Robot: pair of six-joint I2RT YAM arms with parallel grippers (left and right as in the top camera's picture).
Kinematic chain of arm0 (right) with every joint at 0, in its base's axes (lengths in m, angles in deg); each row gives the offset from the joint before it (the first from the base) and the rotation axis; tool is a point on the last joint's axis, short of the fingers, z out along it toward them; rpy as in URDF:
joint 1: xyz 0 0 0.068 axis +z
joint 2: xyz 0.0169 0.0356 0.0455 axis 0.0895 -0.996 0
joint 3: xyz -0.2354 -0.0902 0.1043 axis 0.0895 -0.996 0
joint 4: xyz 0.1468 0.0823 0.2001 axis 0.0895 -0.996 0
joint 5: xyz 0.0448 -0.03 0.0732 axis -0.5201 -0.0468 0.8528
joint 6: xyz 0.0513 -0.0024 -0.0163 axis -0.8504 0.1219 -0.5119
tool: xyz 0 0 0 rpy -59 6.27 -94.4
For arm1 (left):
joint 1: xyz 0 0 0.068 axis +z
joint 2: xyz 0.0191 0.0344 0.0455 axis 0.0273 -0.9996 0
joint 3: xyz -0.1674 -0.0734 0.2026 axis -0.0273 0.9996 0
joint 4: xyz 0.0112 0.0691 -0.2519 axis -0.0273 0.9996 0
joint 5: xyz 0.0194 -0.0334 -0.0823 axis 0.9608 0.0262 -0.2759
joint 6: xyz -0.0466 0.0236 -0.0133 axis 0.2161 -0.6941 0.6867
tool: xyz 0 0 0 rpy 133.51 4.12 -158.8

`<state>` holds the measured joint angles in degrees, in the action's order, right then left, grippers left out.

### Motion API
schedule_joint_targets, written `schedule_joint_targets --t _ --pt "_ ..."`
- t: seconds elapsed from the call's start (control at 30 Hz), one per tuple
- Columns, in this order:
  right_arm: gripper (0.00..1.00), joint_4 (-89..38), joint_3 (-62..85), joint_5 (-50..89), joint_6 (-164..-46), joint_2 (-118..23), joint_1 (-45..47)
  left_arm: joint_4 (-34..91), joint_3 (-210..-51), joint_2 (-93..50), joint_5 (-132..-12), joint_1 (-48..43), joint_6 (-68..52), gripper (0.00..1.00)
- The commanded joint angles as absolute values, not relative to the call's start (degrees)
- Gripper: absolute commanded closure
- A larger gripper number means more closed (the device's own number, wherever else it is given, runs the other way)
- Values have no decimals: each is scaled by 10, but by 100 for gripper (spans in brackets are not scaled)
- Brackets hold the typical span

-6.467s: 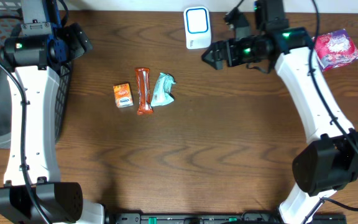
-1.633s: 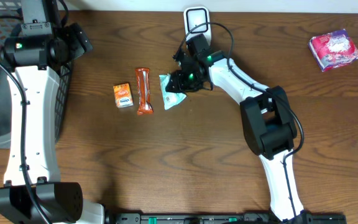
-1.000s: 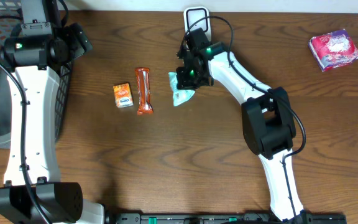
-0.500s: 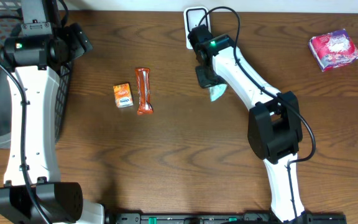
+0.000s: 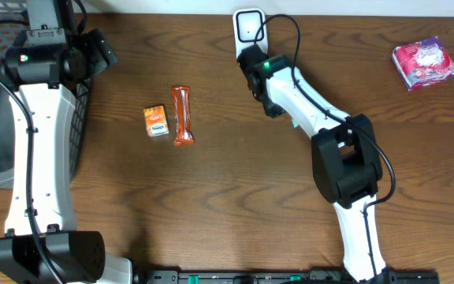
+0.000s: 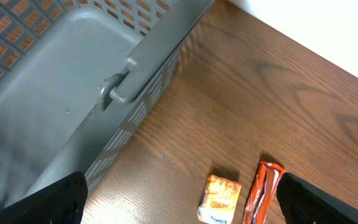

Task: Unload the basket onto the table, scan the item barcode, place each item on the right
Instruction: 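Lower the mint-green packet and release it on the table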

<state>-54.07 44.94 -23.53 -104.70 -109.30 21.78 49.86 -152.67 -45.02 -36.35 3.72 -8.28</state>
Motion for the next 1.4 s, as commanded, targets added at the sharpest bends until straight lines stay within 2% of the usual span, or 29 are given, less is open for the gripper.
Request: schedule_joint_targets --t 0.0,0.13,0.2,0.23,0.27,0.33,0.4,0.47,0.8,1.1,1.2,1.3,1.37 --pt "99 -523 417 -282 -1059 -1076 232 500 -1530 -443 -352 45 -77 2" --pt "99 -513 403 -272 -1059 -1076 241 500 -1530 -443 -352 45 -77 2" --pt "91 -508 403 -249 -1058 -1076 252 500 -1530 -443 -352 45 -77 2" --pt "82 -503 403 -237 -1058 -1076 260 500 -1530 -443 -352 45 -77 2" --pt "80 -502 403 -234 -1058 -1076 263 500 -1530 -443 -352 45 -77 2" --pt "67 -494 403 -224 -1059 -1076 277 500 -1530 -443 -352 45 -77 2" --pt "39 -482 404 -221 -1059 -1076 291 500 -1530 -443 -352 45 -77 2" --pt "23 -469 406 -221 -1058 -1076 305 500 -1530 -443 -352 45 -77 2" --pt "21 -493 497 -207 -1059 -1076 332 500 -1530 -443 -352 45 -77 2" --pt "23 -576 630 27 -1031 -1076 250 500 -1530 -443 -352 45 -77 2" --pt "28 -607 640 104 -997 -1076 211 500 -1530 -443 -352 45 -77 2" --pt "41 -642 637 123 -996 -1076 180 500 -1530 -443 -352 45 -77 2" --pt "45 -659 630 131 -993 -1076 166 500 -1530 -443 -352 45 -77 2"
